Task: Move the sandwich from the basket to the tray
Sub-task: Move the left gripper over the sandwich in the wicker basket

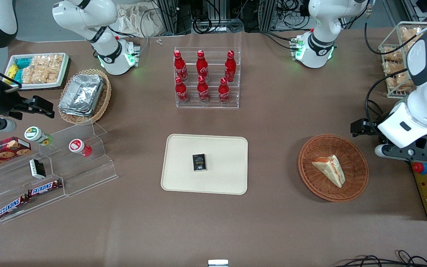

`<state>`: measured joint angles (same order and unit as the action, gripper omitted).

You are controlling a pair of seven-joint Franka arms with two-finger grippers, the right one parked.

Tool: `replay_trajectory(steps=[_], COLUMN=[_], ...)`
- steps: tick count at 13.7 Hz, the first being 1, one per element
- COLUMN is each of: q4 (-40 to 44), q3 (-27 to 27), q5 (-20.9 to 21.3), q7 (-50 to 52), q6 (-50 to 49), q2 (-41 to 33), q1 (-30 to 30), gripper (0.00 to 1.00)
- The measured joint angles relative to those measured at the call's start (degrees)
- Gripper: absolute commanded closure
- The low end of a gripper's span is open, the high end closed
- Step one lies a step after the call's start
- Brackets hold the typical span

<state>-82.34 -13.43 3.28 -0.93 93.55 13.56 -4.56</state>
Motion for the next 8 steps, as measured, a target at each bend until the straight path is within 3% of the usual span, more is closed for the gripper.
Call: replay_trajectory(steps=[8], q4=[-0.2], q3=[0.4], q5=[0.0], q7=[3.1], q6=[-0.3], q2=[2.7], q1=[-0.4], gripper=[0.00])
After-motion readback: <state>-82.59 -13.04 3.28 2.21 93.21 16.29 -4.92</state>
